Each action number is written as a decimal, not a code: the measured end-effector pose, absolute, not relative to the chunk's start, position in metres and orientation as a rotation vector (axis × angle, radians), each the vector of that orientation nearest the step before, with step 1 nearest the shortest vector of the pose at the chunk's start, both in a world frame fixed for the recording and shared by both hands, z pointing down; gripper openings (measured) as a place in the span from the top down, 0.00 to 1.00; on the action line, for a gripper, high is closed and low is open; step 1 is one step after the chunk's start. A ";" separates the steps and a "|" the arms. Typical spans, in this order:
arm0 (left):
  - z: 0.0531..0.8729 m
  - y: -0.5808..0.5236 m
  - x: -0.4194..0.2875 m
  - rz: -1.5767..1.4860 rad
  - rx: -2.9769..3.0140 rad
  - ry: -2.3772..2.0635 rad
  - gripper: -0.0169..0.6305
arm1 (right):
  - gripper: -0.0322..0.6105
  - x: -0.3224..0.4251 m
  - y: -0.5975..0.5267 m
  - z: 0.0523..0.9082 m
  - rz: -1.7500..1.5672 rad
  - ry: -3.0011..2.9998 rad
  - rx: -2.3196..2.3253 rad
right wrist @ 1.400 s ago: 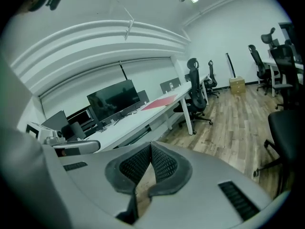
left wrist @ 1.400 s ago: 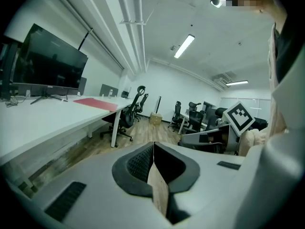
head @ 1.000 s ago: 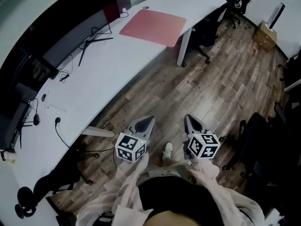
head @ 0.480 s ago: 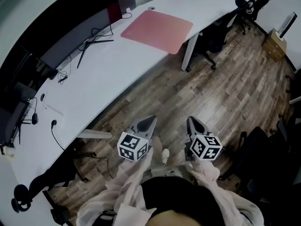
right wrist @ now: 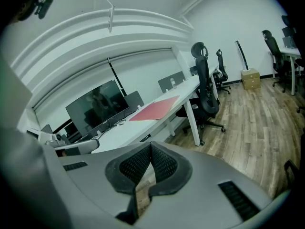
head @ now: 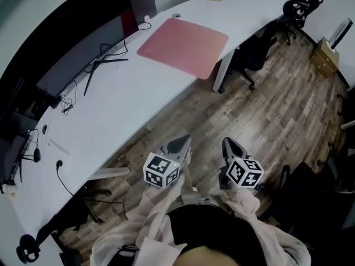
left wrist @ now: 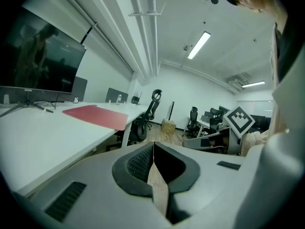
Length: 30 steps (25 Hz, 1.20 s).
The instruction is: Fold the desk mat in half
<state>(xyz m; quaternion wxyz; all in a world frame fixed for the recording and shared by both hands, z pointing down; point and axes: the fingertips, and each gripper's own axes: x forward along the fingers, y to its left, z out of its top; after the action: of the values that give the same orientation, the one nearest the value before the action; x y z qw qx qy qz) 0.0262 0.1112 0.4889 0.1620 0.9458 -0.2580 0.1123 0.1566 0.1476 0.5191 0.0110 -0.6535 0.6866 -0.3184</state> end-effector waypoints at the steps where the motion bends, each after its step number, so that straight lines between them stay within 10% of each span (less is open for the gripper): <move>1: 0.488 0.097 0.030 0.324 2.701 -0.729 0.93 | 0.93 0.159 0.134 0.518 -0.999 2.138 -2.038; 30: 0.522 -0.176 0.062 0.387 2.605 -0.648 0.93 | 0.93 0.210 -0.134 0.569 -1.297 1.869 -2.027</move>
<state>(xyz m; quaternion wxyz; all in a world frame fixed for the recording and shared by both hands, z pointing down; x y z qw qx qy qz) 0.0623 -0.1757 0.5221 0.2131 0.9384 -0.2336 0.1396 0.2099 -0.1339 0.5691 0.0474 -0.6646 0.6127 -0.4251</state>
